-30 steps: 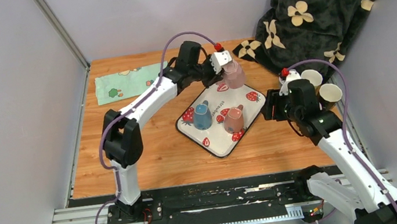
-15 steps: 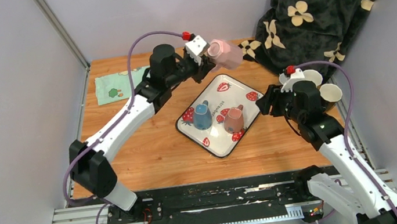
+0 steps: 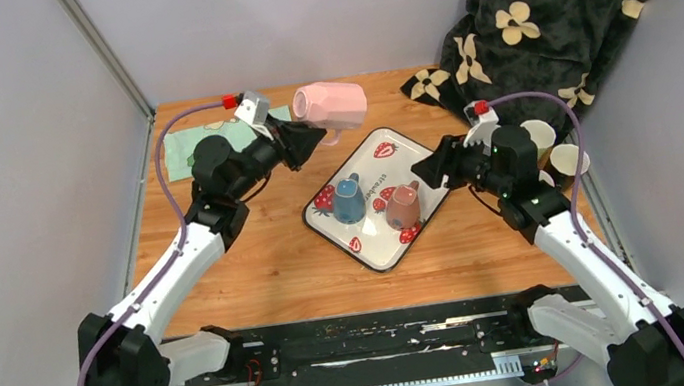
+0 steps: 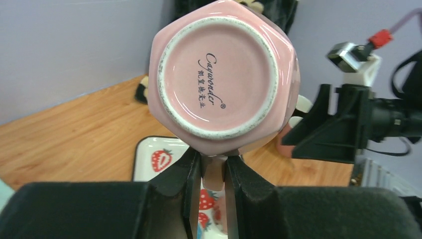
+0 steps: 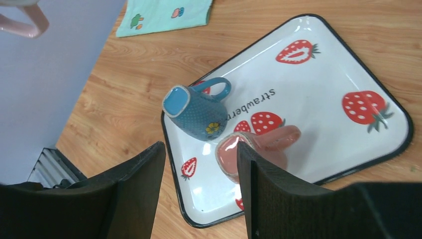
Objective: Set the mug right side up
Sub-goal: Turn over the cup on the tray.
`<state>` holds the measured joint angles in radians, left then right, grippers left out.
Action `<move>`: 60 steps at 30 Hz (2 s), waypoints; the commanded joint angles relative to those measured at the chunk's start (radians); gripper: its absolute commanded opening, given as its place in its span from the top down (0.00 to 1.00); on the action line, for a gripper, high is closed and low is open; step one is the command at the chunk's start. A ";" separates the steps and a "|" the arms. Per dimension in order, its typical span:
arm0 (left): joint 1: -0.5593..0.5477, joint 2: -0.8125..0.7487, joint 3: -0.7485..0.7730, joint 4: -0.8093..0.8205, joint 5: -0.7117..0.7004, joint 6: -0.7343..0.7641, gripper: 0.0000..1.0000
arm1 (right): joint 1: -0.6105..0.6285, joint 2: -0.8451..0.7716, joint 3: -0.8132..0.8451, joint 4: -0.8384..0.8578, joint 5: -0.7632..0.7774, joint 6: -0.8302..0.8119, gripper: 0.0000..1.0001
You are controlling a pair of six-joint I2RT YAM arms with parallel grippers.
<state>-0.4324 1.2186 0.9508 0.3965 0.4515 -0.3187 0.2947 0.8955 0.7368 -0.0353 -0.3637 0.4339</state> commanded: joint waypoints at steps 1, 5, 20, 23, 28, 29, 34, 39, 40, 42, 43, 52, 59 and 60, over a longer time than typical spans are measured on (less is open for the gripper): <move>0.009 -0.108 -0.062 0.262 0.014 -0.128 1.00 | 0.057 0.046 0.024 0.128 -0.077 0.027 0.41; 0.011 -0.162 -0.115 0.266 -0.025 -0.146 1.00 | 0.120 0.089 0.052 0.188 -0.101 -0.004 0.41; 0.011 -0.259 -0.346 0.732 -0.066 -0.304 1.00 | 0.199 0.167 0.018 0.668 -0.264 0.088 0.40; 0.011 -0.251 -0.367 0.785 -0.082 -0.346 1.00 | 0.199 0.173 0.013 0.740 -0.280 0.107 0.39; 0.011 -0.214 -0.381 0.922 -0.081 -0.407 1.00 | 0.199 0.162 -0.016 0.833 -0.216 0.100 0.36; 0.011 -0.208 -0.383 0.937 -0.082 -0.411 1.00 | 0.198 0.161 -0.015 0.841 -0.223 0.091 0.35; -0.011 -0.161 -0.369 1.030 -0.074 -0.475 1.00 | 0.198 0.180 0.031 0.852 -0.363 0.030 0.36; -0.066 -0.076 -0.349 1.139 -0.056 -0.528 1.00 | 0.200 0.198 0.050 0.956 -0.488 0.024 0.38; -0.078 -0.069 -0.346 1.139 -0.053 -0.518 1.00 | 0.199 0.197 0.050 0.978 -0.500 0.027 0.38; -0.095 -0.061 -0.341 1.139 -0.046 -0.504 1.00 | 0.199 0.197 0.049 1.011 -0.517 0.034 0.37; -0.099 -0.059 -0.338 1.140 -0.044 -0.501 1.00 | 0.200 0.197 0.048 1.023 -0.524 0.038 0.37; -0.112 -0.036 -0.308 1.139 0.006 -0.495 1.00 | 0.203 0.226 0.060 1.102 -0.572 0.090 0.39; -0.124 -0.015 -0.278 1.140 0.049 -0.504 1.00 | 0.202 0.259 0.090 1.115 -0.568 0.123 0.40; -0.125 -0.015 -0.279 1.139 0.049 -0.502 1.00 | 0.204 0.266 0.095 1.128 -0.567 0.136 0.40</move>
<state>-0.5461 1.2083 0.6167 1.4277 0.4931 -0.8211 0.4786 1.1484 0.7837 1.0054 -0.9157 0.5251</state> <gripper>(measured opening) 0.240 0.602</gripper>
